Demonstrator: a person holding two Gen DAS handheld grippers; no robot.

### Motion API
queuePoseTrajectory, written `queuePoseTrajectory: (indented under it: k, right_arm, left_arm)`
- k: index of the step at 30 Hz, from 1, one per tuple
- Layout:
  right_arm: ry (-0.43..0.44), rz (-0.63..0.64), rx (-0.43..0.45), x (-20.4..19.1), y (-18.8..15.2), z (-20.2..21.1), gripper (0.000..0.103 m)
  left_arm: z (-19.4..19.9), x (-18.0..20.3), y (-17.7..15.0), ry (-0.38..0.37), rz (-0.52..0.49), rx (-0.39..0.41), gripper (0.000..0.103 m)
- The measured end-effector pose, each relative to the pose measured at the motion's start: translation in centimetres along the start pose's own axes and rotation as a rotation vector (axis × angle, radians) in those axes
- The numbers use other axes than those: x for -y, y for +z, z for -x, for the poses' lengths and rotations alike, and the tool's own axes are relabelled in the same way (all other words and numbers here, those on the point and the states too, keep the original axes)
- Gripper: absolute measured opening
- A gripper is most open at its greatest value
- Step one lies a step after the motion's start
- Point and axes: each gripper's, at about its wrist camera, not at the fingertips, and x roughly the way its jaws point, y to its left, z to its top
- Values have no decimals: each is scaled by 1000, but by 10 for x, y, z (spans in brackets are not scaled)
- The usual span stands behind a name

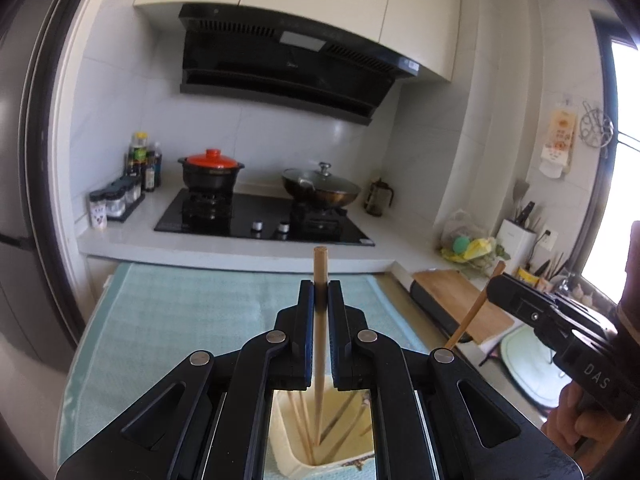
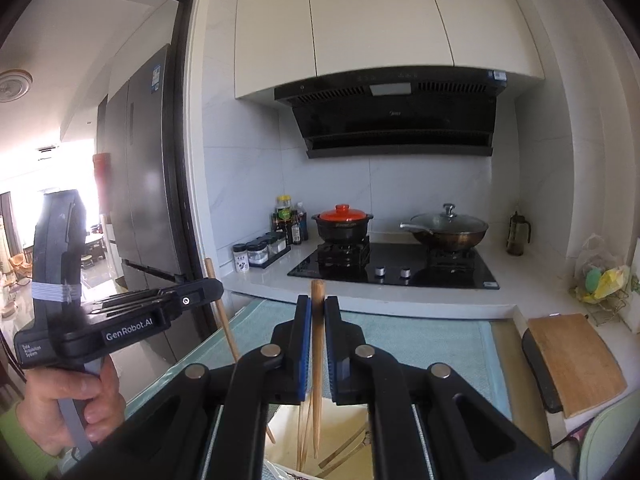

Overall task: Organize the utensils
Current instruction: 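Open both tools to drop the chopsticks into the cream holder, then withdraw both tools and move them back over the loose chopsticks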

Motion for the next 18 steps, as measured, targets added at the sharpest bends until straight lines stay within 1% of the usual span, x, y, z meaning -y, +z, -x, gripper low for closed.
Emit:
queuePoseTrajectory:
  k: [5,9,12,14,16,17,18]
  right_arm:
    - [56,-41,-177,5,-33,-69,7]
    - [72,-75,-309,11,-60,-118,7]
    - [68,-80,-362,15,-69,-141,7]
    - [59,-82,-385,17,-72,-152,8]
    - [46,-71,-387,17,-69,-156,9]
    - [39,-64,-380,16,-64,-154,9]
    - [37,-59,-365,15,-59,-149,10]
  left_arm:
    - [-48,-21,-27,17,66,-140,4]
    - [-74,-29,-45,39,77,-220,4]
    - [-85,-30,-52,42,62,-256,5]
    - [-90,-31,-52,64,63,-275,6]
    - [-88,-35,-50,66,81,-288,19]
    - [-84,-37,-48,68,86,-287,31]
    - [-77,-38,-45,74,81,-277,38]
